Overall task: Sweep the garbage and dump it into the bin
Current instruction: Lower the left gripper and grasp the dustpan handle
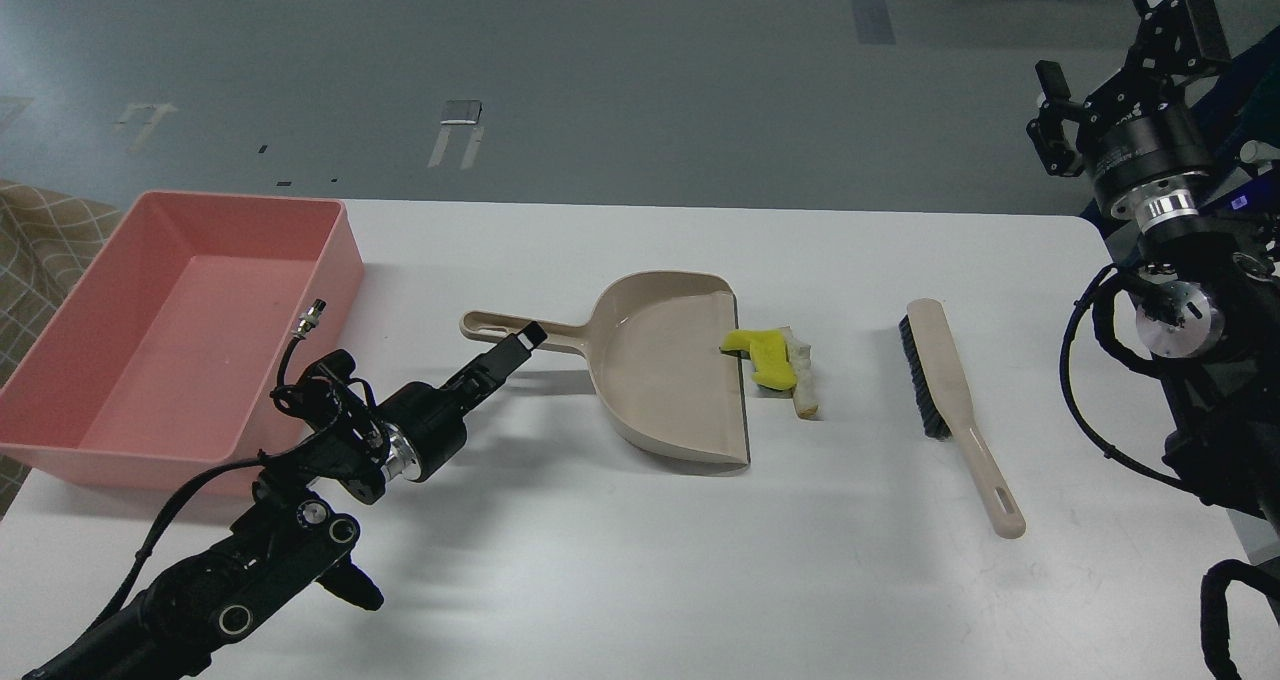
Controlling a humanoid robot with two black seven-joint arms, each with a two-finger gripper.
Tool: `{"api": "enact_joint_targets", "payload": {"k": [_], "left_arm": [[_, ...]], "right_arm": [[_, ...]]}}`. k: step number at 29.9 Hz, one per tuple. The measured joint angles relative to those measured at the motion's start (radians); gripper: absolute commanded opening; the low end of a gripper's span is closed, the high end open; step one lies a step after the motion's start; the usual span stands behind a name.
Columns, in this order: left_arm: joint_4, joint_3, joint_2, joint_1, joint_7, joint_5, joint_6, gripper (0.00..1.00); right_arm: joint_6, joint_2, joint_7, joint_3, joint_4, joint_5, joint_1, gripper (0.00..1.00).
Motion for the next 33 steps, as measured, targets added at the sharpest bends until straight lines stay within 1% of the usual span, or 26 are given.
{"api": "enact_joint_targets", "payload": {"k": [24,33], "left_arm": [[-0.003,0.0,-0.007,-0.01,-0.001,0.0,0.0,0.98],[0.02,0.001,-0.016,-0.029,0.0,0.0,0.0,0.98]], "right_arm": [[0.0,0.0,0.0,-0.002,-0.001,0.0,0.002,1.0],[0.0,0.0,0.0,-0.002,-0.001,0.0,0.002,1.0]]}}
